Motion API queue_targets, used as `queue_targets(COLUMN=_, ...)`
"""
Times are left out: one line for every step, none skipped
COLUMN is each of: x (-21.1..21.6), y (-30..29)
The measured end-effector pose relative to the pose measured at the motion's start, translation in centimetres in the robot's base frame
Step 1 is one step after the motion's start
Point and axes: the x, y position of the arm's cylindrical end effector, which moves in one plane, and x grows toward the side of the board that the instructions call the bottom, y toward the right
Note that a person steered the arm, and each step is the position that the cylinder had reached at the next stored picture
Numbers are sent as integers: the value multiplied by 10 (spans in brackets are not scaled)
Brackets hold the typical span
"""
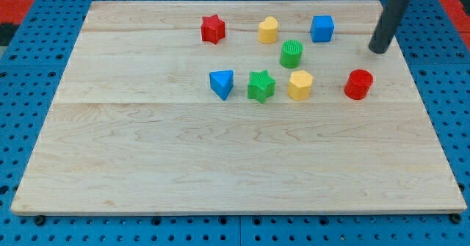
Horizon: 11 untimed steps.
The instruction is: Push the green star into the blue triangle
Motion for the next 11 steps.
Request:
queue_targets(x=3, y=-25)
queue_targets(x=21, y=-53)
queue_targets(x=39, y=-75)
queue_targets(x=40, y=-100)
queue_targets(x=42, y=-128)
queue_targets(x=49, y=-153)
queue_targets(x=70, y=-162)
queue_targets(x=86, y=-181)
queue_targets(x=93, y=-218)
queue_targets(x=93, y=-247)
queue_targets(x=93, y=-285)
